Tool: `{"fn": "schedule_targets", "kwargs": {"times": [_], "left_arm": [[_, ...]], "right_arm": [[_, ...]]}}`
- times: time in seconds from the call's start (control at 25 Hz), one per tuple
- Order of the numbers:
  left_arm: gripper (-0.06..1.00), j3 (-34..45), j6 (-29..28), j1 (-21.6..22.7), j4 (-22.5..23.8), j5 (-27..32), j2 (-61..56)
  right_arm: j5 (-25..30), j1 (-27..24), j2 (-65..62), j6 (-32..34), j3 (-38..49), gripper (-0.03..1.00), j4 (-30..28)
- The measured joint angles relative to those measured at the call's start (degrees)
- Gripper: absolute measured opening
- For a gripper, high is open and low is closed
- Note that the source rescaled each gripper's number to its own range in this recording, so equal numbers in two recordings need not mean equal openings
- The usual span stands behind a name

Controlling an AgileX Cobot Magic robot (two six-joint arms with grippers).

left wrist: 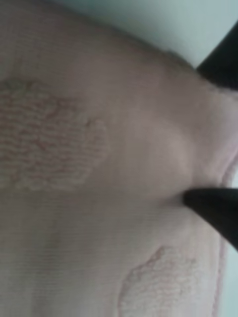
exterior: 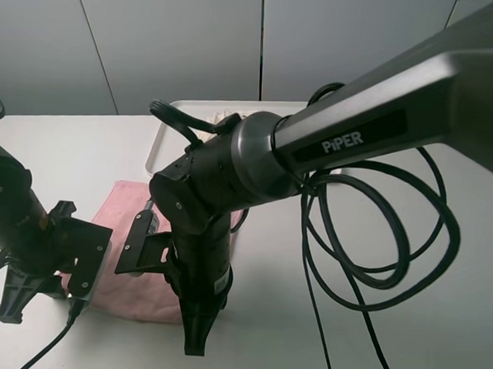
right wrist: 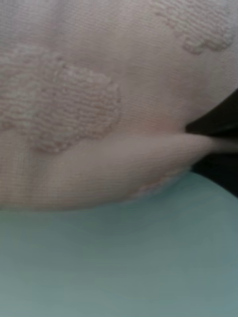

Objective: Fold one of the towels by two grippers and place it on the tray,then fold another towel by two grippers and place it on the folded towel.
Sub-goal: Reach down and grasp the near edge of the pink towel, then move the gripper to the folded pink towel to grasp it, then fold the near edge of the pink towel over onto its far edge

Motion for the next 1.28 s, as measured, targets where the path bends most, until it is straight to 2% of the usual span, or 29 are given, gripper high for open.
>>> {"fn": "schedule_targets", "kwargs": {"times": [0.12,0.16,0.56,0.88,1.12,1.28], "left_arm": [[0.08,-0.10,-0.22,0.00,0.87,-0.22,0.10],[0.04,-0.10,-0.22,0.00,1.34,-0.22,0.10],[0.03,0.11,-1.43,0.00,2.04,0.94,-4.02],[0.03,0.11,-8.51,0.00,2.04,0.13,-8.60],[0.03,-1.03,-18.16,1.30,1.64,-5.77,-11.98],[0.03,-3.19,-21.53,3.26,-1.47,-7.97,-12.02]], "right_arm": [[0.00,0.00,0.00,0.88,0.00,0.02,0.00],[0.00,0.00,0.00,1.60,0.00,0.02,0.00],[0.47,0.00,-1.83,5.94,0.00,0.02,-1.24],[2.88,-2.64,-8.66,9.62,0.10,0.02,-4.27],[2.96,-7.20,-12.33,15.02,0.10,0.02,-4.27],[2.27,-8.77,-12.57,18.45,0.10,0.02,-4.27]]}}
